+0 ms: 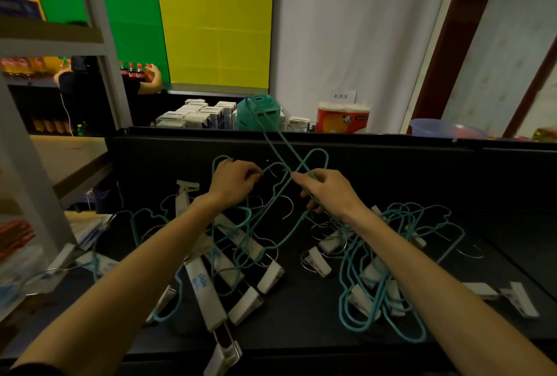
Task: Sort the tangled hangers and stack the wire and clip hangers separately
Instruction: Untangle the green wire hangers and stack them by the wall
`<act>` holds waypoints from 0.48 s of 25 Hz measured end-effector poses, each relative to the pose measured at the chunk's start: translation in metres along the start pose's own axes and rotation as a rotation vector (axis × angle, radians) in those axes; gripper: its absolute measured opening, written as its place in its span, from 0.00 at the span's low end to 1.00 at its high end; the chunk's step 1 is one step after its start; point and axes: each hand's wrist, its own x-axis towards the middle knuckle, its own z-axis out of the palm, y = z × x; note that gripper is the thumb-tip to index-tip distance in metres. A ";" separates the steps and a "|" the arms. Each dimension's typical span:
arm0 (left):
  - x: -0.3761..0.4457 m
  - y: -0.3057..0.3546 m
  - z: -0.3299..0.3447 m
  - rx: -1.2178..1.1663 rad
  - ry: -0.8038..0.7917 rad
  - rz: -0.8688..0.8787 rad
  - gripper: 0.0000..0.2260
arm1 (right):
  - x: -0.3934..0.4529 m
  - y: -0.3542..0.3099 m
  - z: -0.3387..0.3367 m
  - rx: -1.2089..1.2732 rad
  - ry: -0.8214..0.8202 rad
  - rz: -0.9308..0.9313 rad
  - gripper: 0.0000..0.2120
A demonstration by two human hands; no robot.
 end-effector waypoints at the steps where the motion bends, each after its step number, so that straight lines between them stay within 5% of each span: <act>1: -0.002 -0.002 0.005 -0.006 0.004 0.009 0.09 | -0.001 0.001 -0.002 -0.118 -0.022 -0.025 0.24; 4: -0.004 -0.007 0.012 -0.051 0.110 0.036 0.09 | -0.001 0.005 -0.006 -0.408 -0.037 -0.090 0.25; 7: -0.008 -0.003 0.016 -0.023 0.080 0.014 0.09 | 0.000 0.010 -0.005 -0.370 -0.037 -0.061 0.29; 12: -0.015 0.000 0.026 0.062 0.015 0.032 0.09 | 0.015 -0.001 -0.020 0.157 -0.256 0.312 0.34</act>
